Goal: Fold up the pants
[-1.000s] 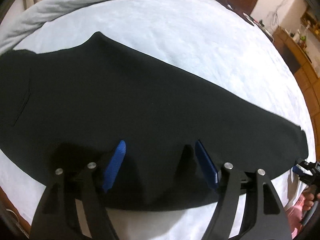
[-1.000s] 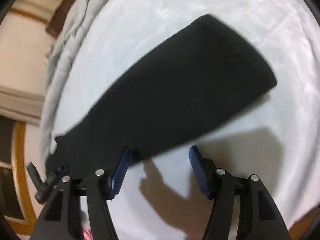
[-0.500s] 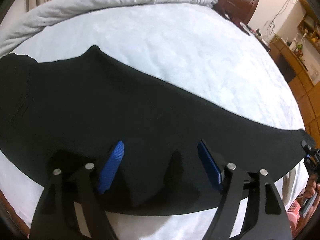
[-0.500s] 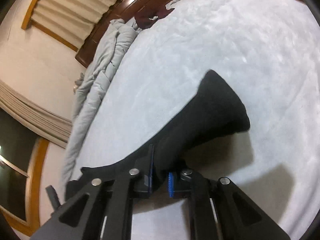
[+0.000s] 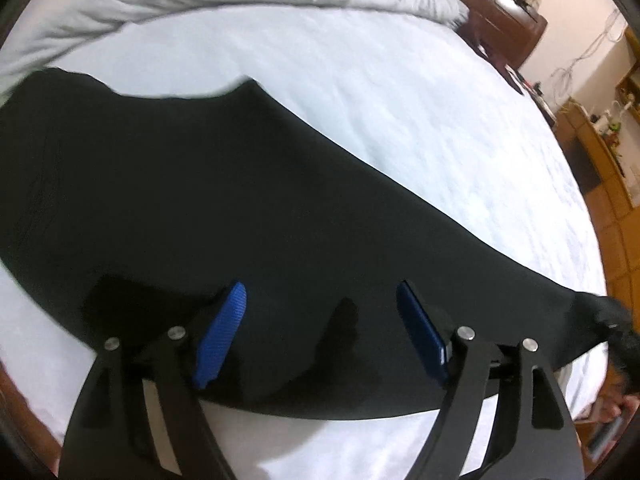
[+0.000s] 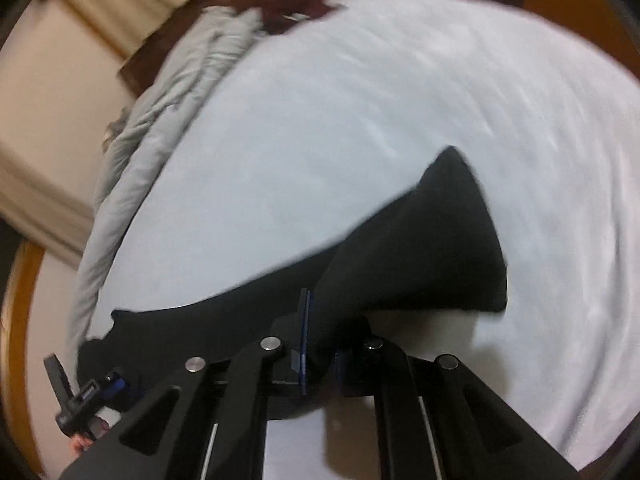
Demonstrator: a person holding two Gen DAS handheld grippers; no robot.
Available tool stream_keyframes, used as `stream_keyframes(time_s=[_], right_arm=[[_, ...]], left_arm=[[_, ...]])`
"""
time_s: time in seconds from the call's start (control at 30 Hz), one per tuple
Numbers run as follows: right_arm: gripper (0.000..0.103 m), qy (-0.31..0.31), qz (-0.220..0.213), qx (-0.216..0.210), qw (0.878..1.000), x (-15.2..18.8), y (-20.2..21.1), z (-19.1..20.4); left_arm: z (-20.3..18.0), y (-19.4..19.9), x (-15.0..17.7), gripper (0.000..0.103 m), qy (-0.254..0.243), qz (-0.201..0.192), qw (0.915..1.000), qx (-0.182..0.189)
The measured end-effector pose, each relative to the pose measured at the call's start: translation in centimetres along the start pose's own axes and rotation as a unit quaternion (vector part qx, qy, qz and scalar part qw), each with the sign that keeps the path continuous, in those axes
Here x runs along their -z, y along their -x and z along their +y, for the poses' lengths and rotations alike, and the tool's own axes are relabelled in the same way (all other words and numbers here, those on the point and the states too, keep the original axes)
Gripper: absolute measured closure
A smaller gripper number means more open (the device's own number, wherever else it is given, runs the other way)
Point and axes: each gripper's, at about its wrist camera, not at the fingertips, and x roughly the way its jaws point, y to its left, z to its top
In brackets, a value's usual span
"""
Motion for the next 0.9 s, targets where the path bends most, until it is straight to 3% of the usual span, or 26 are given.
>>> stream_keyframes(time_s=[0.13, 0.23, 0.33, 0.47, 0.63, 0.77, 0.87, 0.9], right_arm=[[0.093, 0.114, -0.004, 0.022, 0.993, 0.5, 0.3, 8.3], [0.093, 0.206, 0.011, 0.029, 0.978, 2.2, -1.2, 15.4], [0.093, 0.254, 0.028, 0.029, 0.966, 4.2, -3.7, 21.0], [0.093, 0.283, 0.054, 0.009, 0.958, 7.4, -6.5, 25.8], [0.094, 0.326, 0.094, 0.031, 0.940, 11.6, -10.3, 30.3], [0.092, 0.349, 0.114, 0.054, 0.929, 14.0, -12.3, 30.7], [0.079, 0.374, 0.131, 0.055, 0.917, 15.5, -12.9, 30.7], [0.069, 0.376, 0.133, 0.046, 0.916, 15.6, -12.6, 30.3]], left_arm=[[2.9, 1.5, -1.1, 0.024, 0.026, -0.025, 0.9987, -0.036], [5.0, 2.5, -2.0, 0.020, 0.042, -0.059, 0.9956, -0.060], [8.6, 4.3, -1.2, 0.020, 0.056, -0.068, 0.9940, -0.066], [10.2, 4.2, -1.0, 0.020, 0.087, -0.069, 0.9924, -0.052], [10.7, 4.8, -1.5, 0.019, 0.094, -0.095, 0.9892, -0.059], [11.0, 4.4, -1.9, 0.019, 0.110, -0.092, 0.9887, -0.044], [12.1, 4.6, -1.5, 0.019, 0.120, -0.085, 0.9886, -0.034], [12.0, 4.4, -1.7, 0.019, 0.123, -0.083, 0.9885, -0.028]])
